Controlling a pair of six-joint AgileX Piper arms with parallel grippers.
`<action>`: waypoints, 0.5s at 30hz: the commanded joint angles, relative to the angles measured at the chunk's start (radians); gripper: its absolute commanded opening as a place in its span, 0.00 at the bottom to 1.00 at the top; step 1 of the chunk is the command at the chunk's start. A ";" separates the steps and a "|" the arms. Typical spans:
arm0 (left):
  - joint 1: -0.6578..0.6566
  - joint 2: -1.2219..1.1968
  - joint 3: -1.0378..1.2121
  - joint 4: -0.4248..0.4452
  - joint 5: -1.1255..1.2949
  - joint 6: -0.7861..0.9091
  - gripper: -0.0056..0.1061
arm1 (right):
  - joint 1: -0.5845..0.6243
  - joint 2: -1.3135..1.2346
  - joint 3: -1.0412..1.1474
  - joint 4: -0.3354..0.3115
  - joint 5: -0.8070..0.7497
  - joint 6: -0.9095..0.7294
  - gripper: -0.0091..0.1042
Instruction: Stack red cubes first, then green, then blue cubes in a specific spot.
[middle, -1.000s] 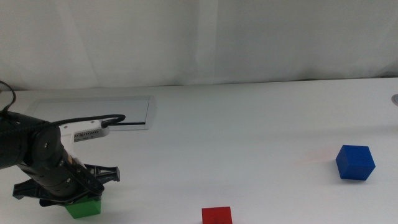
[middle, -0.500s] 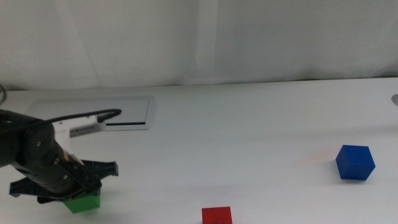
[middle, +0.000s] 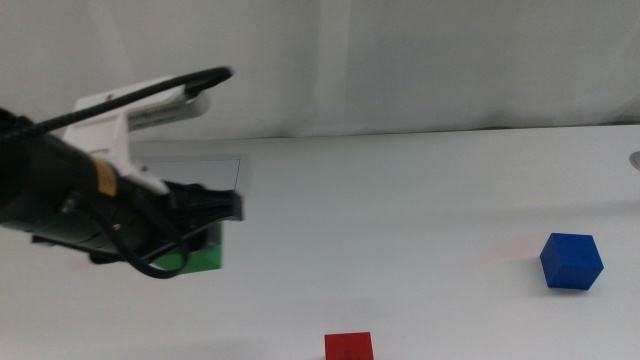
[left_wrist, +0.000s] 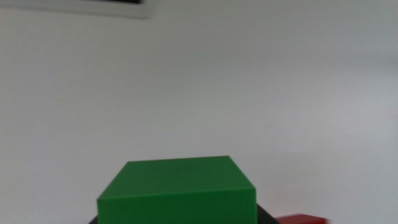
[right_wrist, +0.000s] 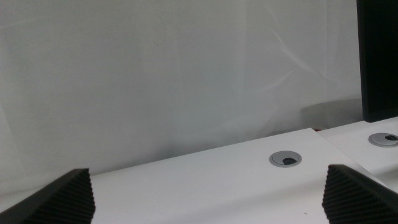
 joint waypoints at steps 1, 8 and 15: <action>-0.094 0.000 -0.058 0.031 0.041 -0.082 0.03 | -0.007 0.002 0.041 -0.006 -0.011 -0.006 0.99; -0.394 0.089 -0.161 0.212 0.164 -0.305 0.03 | -0.007 0.002 0.041 -0.006 -0.011 -0.006 0.99; -0.553 0.267 -0.244 0.253 0.208 -0.453 0.03 | -0.007 0.002 0.041 -0.006 -0.005 -0.006 0.99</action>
